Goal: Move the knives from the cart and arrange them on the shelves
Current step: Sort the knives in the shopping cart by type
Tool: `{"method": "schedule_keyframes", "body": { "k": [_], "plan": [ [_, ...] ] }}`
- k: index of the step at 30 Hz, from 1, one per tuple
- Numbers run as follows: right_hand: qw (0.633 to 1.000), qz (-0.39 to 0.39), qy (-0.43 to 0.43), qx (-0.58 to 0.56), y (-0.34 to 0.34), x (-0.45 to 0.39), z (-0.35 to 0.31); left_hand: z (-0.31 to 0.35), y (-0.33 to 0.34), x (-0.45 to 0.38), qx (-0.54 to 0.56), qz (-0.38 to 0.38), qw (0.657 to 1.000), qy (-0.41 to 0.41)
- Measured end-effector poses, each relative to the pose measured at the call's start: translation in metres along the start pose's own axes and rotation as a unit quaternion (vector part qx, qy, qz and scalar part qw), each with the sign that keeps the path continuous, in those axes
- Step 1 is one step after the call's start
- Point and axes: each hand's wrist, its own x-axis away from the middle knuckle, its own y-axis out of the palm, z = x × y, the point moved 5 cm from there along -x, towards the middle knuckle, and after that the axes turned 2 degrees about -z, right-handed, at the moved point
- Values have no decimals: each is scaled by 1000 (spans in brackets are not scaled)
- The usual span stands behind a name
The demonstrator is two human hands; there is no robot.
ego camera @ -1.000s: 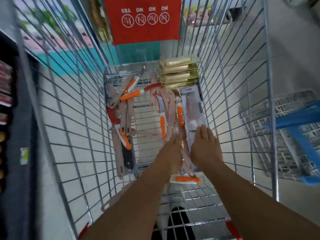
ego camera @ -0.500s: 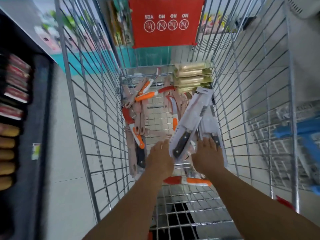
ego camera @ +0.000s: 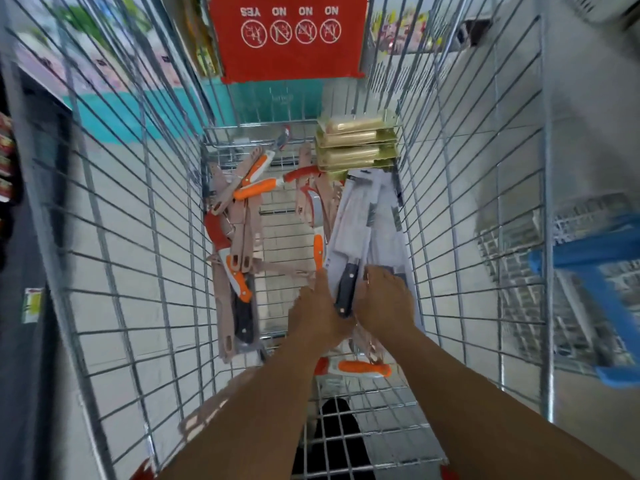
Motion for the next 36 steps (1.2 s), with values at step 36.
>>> {"method": "schedule_keyframes", "body": {
  "k": [36],
  "plan": [
    [960, -48, -99, 257, 4, -27, 10, 54, -6, -89, -367, -48, 907, 200]
  ]
}}
